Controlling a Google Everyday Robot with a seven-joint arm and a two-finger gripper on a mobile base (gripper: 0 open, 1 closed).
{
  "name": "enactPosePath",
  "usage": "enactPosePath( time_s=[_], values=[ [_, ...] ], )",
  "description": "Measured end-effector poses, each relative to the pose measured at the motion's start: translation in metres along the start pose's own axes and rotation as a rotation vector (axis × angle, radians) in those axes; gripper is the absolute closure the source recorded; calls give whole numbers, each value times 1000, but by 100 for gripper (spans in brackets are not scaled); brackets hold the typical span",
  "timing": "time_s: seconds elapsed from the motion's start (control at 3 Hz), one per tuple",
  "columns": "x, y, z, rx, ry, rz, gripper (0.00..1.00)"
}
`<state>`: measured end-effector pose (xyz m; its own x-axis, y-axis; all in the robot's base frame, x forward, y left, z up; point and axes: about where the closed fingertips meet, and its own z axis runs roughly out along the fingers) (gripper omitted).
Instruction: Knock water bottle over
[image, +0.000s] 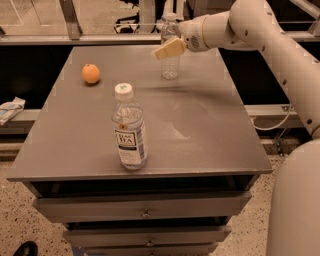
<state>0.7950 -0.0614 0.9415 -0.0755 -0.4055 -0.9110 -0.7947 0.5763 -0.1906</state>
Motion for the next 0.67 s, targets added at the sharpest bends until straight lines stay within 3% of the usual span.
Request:
enactPosePath(
  time_s=[0.33, 0.67],
  values=[
    [-1, 9, 6, -74, -13, 32, 39],
    [-3, 14, -5, -118, -27, 44, 70]
  ],
)
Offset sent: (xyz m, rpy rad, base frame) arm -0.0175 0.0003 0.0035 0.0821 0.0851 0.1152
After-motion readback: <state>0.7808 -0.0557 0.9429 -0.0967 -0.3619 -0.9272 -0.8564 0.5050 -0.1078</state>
